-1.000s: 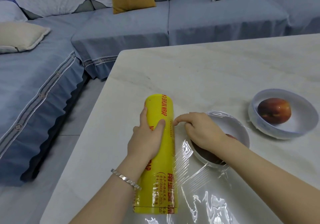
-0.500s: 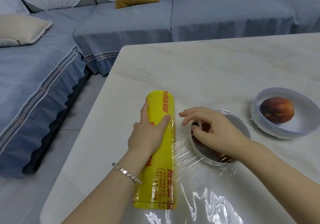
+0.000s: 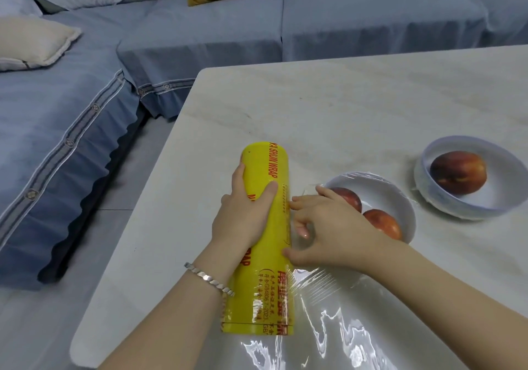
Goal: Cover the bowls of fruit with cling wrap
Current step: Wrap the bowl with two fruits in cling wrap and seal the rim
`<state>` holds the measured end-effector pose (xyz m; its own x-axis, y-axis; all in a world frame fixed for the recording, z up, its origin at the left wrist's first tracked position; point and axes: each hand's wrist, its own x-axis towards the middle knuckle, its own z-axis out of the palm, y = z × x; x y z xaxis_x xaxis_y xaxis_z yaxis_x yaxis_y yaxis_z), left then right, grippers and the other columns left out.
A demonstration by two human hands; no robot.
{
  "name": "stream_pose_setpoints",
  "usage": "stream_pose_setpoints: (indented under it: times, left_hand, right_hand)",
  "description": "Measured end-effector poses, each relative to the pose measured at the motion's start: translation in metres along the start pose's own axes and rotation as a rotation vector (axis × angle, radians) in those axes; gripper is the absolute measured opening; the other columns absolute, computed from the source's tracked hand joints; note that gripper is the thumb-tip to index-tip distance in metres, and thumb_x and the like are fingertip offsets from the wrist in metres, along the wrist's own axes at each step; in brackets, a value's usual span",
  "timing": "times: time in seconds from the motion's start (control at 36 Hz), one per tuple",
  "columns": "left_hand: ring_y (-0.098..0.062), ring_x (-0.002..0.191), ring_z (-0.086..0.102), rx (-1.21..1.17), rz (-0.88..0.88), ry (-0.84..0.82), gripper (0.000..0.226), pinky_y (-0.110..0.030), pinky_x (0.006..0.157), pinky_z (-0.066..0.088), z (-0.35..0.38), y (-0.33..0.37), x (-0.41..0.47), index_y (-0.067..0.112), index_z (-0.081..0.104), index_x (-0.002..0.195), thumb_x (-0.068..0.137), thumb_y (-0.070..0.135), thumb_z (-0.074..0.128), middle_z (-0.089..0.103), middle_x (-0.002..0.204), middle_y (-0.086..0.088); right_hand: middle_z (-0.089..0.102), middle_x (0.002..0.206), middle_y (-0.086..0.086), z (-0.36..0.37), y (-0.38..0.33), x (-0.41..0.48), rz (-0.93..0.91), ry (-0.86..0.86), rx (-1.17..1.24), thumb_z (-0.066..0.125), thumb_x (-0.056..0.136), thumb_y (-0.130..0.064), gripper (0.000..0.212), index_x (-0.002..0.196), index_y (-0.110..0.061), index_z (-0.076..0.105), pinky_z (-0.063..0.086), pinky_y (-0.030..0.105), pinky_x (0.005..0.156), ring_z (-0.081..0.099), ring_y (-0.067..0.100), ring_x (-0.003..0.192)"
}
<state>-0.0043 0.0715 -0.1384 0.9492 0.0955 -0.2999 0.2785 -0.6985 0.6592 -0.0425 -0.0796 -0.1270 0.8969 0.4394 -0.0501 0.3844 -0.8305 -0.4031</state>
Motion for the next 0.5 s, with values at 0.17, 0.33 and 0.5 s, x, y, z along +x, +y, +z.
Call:
stream_pose_setpoints:
  times: [0.17, 0.33, 0.5]
  left_hand:
    - [-0.032, 0.102, 0.058, 0.040, -0.004, 0.007, 0.070, -0.043, 0.087, 0.049, 0.001, 0.001, -0.001, 0.046, 0.005, 0.143, 0.085, 0.067, 0.039, 0.053, 0.125, -0.010]
    - [-0.031, 0.104, 0.058, 0.031, 0.005, 0.008, 0.069, -0.045, 0.090, 0.048, 0.000, 0.000, -0.002, 0.046, 0.007, 0.143, 0.085, 0.067, 0.039, 0.053, 0.126, -0.009]
    - [-0.031, 0.105, 0.058, -0.038, 0.010, -0.009, 0.069, -0.048, 0.092, 0.047, -0.003, -0.003, -0.001, 0.046, 0.010, 0.142, 0.084, 0.067, 0.042, 0.055, 0.126, -0.006]
  right_hand:
    - [0.068, 0.082, -0.001, 0.010, 0.000, 0.000, -0.007, 0.068, 0.006, 0.055, 0.064, -0.039, 0.037, 0.047, -0.020, 0.027, 0.007, 0.025, 0.113, 0.055, 0.007, 0.110]
    - [0.073, 0.091, 0.006, 0.023, 0.004, 0.005, 0.062, 0.176, 0.060, 0.049, 0.066, -0.021, 0.034, 0.045, -0.023, 0.022, 0.013, 0.015, 0.100, 0.061, 0.016, 0.108]
    - [0.064, 0.098, -0.002, 0.014, -0.005, 0.000, 0.102, 0.213, 0.141, 0.039, 0.078, -0.029, 0.029, 0.099, -0.020, 0.056, 0.017, 0.029, 0.113, 0.054, 0.017, 0.096]
